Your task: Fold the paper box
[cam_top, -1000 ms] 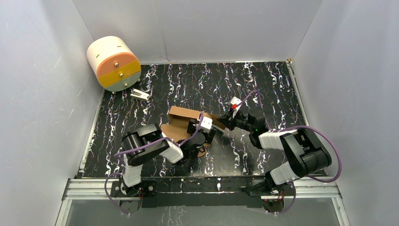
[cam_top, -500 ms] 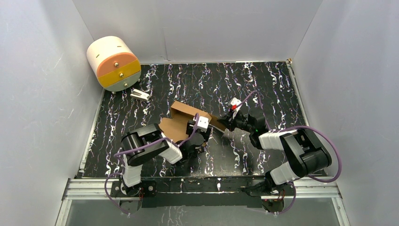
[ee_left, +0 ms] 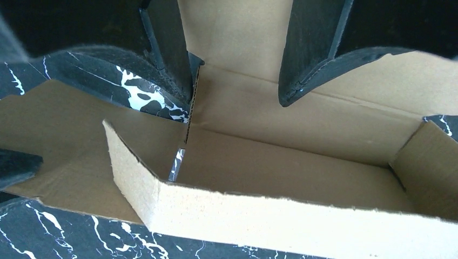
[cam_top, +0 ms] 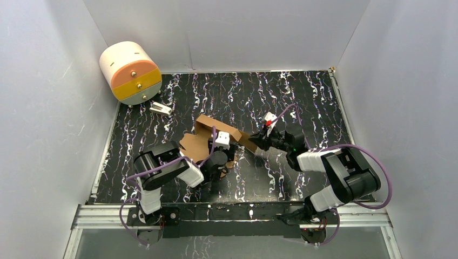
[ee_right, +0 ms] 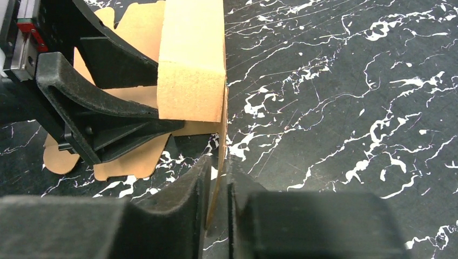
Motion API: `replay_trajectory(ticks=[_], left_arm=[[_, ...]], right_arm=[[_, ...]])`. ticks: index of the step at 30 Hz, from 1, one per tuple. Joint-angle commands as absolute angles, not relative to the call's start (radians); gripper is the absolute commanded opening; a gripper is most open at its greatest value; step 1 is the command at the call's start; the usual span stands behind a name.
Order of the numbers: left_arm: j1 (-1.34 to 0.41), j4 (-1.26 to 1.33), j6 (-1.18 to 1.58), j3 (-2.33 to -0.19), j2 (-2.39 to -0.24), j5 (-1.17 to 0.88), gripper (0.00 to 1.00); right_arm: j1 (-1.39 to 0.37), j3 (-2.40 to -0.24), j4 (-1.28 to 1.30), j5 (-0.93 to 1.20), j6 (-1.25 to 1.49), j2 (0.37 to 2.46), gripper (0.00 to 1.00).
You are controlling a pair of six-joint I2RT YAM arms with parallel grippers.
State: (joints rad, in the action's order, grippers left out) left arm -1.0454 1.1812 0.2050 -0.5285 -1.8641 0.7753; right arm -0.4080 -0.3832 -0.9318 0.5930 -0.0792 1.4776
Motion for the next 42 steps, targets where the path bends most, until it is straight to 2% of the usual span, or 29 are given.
replay_trajectory(ticks=[1, 6, 13, 31, 38, 42], left_arm=[[-1.025, 1.246, 0.286, -0.499, -1.824, 0.753, 0.56], [-0.997, 1.244, 0.347, -0.475, -1.82, 0.703, 0.56], [-0.962, 1.246, 0.4, -0.456, -1.828, 0.655, 0.56], [-0.931, 1.246, 0.459, -0.432, -1.833, 0.576, 0.54], [-0.931, 1.246, 0.462, -0.426, -1.827, 0.558, 0.54], [-0.931, 1.246, 0.466, -0.424, -1.824, 0.558, 0.54]], right_arm=[[-0.411, -0.396, -0.991, 0.617, -0.057, 1.466, 0.31], [-0.412, -0.429, -0.995, 0.637, -0.014, 1.477, 0.46], [-0.443, -0.502, -0.971, 0.592, 0.02, 1.518, 0.56], [-0.586, -0.627, -0.979, 0.313, 0.002, 1.704, 0.55], [-0.652, -0.634, -0.989, 0.133, -0.042, 1.725, 0.55], [-0.664, -0.628, -0.979, 0.128, -0.053, 1.704, 0.55]])
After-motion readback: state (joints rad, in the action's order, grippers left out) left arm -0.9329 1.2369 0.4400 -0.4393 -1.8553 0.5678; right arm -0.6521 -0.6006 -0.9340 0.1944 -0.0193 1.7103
